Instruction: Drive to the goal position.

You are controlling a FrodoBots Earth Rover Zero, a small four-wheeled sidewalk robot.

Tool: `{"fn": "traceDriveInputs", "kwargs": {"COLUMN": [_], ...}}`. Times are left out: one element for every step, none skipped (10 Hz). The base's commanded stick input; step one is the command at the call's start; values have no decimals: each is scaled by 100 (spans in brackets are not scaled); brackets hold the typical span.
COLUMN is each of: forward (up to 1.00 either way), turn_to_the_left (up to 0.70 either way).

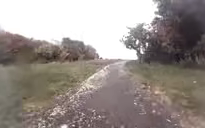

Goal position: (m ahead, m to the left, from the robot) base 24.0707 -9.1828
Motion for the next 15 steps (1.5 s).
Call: {"fn": "traceDriveInputs", "kwargs": {"forward": [100,100,100,100,100,100,100,100,100,100,100,100,100,100,100], "turn_to_the_left": [-15,-25,-7,-24,-39,-27,-16,-11,-26,-1,-7,-12,-23,-6,-2]}}
